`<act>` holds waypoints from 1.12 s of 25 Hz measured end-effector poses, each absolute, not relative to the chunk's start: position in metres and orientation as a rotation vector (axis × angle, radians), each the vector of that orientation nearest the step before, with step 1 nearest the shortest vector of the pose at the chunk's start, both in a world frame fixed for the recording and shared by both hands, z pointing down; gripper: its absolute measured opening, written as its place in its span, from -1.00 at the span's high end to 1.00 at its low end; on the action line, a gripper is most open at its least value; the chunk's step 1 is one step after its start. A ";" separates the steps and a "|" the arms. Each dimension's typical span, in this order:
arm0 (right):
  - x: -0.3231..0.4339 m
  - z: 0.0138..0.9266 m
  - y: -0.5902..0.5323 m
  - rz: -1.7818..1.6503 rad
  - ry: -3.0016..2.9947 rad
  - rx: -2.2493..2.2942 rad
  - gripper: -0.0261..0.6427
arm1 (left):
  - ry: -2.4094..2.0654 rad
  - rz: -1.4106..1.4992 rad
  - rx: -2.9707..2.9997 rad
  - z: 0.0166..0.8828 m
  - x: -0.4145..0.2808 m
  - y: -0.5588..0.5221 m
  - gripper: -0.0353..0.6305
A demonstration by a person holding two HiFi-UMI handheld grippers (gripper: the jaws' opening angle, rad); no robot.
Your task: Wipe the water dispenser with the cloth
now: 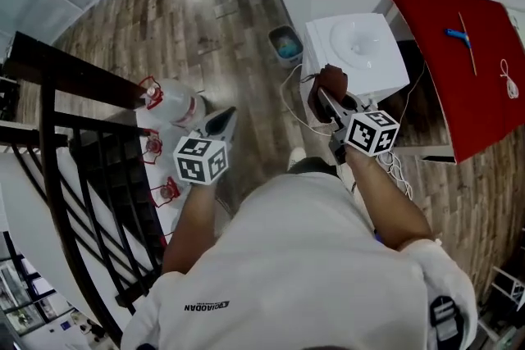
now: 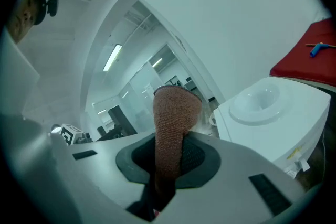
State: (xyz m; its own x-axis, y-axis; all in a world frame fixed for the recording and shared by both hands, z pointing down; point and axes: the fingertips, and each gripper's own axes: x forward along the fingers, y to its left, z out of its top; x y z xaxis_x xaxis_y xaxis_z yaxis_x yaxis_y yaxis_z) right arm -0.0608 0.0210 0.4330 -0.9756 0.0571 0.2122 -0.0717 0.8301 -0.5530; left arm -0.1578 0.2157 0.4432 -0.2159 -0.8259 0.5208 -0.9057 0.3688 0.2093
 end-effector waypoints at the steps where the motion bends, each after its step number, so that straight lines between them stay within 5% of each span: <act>1: -0.066 0.433 0.011 0.882 -2.796 0.044 0.76 | -2.072 0.201 1.520 0.440 -0.167 0.206 0.93; 16: -0.113 0.428 -0.054 0.976 -2.779 0.477 0.76 | -1.719 0.342 1.925 0.461 -0.225 0.074 0.93; 28: -0.213 0.479 -0.115 1.595 -2.612 0.984 0.76 | -1.423 0.441 2.165 0.469 -0.294 0.056 0.93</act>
